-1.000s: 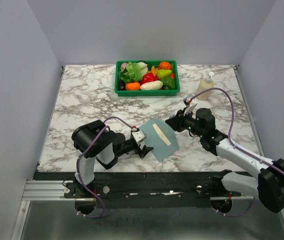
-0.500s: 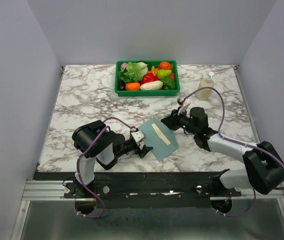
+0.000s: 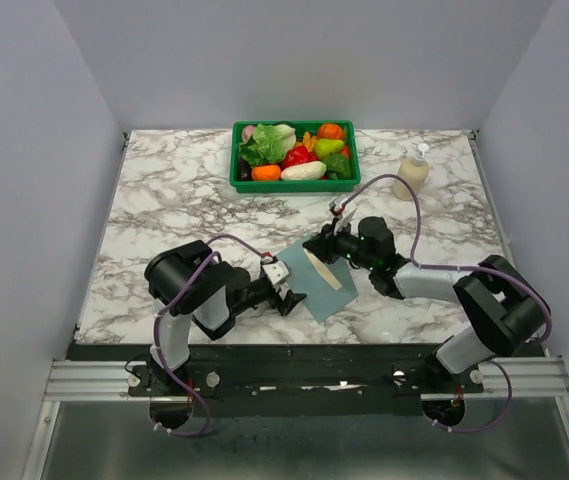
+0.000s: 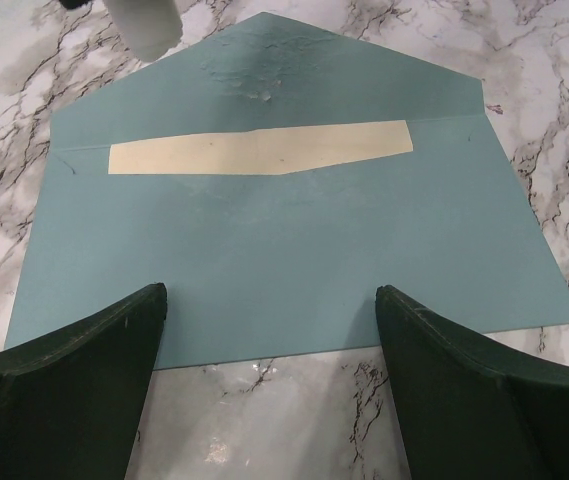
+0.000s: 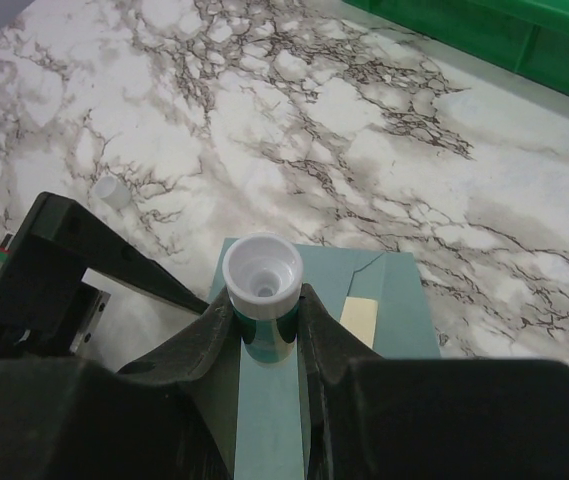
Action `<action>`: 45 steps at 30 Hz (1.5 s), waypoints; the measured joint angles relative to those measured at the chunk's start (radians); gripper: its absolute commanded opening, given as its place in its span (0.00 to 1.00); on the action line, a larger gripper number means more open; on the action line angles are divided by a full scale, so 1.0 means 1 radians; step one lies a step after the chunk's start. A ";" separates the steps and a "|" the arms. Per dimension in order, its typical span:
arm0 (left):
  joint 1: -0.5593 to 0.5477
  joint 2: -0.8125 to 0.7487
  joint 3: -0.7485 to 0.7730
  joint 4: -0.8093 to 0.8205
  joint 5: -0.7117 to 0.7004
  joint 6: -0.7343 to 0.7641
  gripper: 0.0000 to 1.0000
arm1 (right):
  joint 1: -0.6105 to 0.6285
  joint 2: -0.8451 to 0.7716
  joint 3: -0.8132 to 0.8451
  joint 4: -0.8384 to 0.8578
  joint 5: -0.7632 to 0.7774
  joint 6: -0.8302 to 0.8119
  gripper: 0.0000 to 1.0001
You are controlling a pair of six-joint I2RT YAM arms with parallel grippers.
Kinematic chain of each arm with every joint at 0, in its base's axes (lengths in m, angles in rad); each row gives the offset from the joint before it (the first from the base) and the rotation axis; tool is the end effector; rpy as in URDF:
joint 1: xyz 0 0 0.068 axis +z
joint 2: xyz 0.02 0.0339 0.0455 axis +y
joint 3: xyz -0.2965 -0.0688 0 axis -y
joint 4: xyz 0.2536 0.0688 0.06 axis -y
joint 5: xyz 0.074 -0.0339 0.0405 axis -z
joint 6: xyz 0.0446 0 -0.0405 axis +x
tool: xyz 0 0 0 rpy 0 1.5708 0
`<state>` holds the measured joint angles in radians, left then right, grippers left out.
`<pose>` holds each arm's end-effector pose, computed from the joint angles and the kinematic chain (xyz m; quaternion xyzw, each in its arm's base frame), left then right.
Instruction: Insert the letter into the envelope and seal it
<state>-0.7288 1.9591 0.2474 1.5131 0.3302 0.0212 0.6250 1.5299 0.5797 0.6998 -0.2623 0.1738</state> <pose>0.1918 -0.1906 0.1055 0.3764 0.6720 -0.3358 0.5421 0.2508 0.1952 0.2093 -0.2533 0.7453 0.3316 0.5200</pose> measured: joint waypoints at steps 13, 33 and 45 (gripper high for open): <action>0.000 0.000 0.001 0.000 0.000 0.000 0.95 | 0.050 0.139 0.022 0.071 0.117 -0.056 0.01; 0.000 -0.001 0.007 -0.004 -0.001 0.001 0.95 | 0.056 0.188 0.013 0.100 0.132 -0.055 0.01; 0.001 -0.001 0.008 -0.005 -0.001 0.001 0.95 | 0.063 0.212 -0.003 0.115 0.152 -0.055 0.01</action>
<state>-0.7277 1.9579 0.2550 1.5082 0.3290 0.0219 0.6876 1.7420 0.5762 0.8150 -0.1101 0.1188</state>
